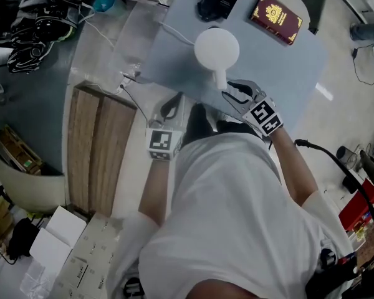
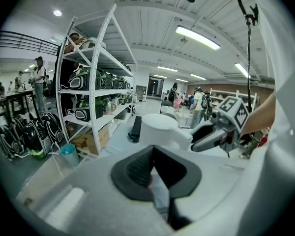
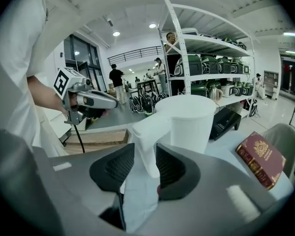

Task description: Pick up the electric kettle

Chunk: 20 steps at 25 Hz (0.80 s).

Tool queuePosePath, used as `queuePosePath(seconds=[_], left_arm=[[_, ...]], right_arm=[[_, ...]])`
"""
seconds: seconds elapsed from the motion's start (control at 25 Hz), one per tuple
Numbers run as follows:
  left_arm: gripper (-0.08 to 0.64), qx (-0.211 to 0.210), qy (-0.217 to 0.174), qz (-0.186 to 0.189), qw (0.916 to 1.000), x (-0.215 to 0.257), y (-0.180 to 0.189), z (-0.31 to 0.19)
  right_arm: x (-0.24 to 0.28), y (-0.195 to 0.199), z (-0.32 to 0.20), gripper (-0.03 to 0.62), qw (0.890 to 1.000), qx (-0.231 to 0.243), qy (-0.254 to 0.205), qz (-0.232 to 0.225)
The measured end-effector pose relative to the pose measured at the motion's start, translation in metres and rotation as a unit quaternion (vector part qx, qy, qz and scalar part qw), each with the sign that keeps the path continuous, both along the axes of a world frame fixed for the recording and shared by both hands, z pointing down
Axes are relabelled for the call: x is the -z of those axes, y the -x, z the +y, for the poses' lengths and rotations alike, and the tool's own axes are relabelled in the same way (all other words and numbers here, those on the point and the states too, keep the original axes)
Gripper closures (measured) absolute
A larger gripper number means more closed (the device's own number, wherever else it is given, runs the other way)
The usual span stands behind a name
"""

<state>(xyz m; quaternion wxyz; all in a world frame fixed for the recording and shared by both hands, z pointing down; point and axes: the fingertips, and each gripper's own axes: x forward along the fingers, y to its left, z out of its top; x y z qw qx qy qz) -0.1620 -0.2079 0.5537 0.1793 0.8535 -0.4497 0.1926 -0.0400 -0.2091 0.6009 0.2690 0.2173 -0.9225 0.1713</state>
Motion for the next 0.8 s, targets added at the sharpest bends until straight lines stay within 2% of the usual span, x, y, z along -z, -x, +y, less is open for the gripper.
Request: queuePosePath(seconds=[0.4,0.8], left_arm=[[0.557,0.013,0.013,0.002,0.9998,-0.007,0.008,-0.002],[0.557,0.030,0.026,-0.003,0.9992,-0.012,0.026,0.001]], right_arm=[[-0.022,0.023,-0.010,0.402,0.998,0.057,-0.002,0.016],[-0.039,0.047,-0.008,0.402,0.993,0.118,-0.007,0.026]])
